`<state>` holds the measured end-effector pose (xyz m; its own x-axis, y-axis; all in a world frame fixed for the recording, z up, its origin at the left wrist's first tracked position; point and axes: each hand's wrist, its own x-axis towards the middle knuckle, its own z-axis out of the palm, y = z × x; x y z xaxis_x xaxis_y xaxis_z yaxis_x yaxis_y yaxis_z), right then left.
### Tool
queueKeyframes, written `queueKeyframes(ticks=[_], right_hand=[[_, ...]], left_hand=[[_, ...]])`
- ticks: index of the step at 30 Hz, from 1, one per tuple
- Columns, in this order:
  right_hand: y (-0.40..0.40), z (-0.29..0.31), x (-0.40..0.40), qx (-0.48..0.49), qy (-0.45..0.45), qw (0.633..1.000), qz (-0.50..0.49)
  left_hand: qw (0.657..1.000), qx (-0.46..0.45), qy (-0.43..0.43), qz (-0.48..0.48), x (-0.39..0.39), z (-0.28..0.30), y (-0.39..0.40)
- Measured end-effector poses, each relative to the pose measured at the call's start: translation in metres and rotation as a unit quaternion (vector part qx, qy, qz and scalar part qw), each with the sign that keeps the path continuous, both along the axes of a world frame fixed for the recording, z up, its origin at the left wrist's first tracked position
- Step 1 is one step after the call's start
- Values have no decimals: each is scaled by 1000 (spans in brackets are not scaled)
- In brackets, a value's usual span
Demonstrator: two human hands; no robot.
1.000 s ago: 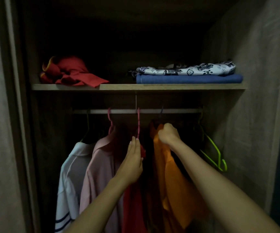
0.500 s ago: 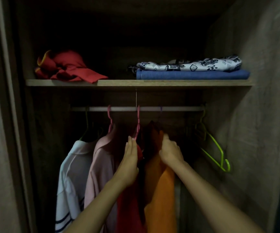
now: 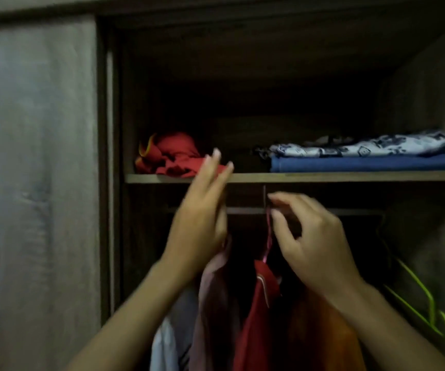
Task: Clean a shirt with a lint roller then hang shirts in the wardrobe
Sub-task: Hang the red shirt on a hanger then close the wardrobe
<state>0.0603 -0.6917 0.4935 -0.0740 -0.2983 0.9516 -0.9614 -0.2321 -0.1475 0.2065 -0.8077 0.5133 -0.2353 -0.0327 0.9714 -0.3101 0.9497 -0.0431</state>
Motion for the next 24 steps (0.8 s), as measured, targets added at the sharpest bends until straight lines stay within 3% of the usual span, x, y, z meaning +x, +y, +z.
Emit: queueKeyframes(ticks=[3,7,10,13,19,22,24], right_hand=[[-21,60,27,7,15,999,43],[-88,125,45,162,-3,987,18],[-139,138,50,342,-60,936,59],[-160,141,50,427,-62,896,103],[-135,141,50,389,-24,911,138],[-113,140,51,377,-38,912,158],[-93,135,52,337,-8,935,110]], left_hand=[[995,39,0,96,29,65,-15],[966,153,-66,196,40,121,-61],[926,323,-110,162,42,129,-81],[891,424,-126,99,45,127,-84],[880,421,-140,172,48,122,-70],[895,380,-137,191,50,116,-41],[919,312,-135,200,51,108,-14]])
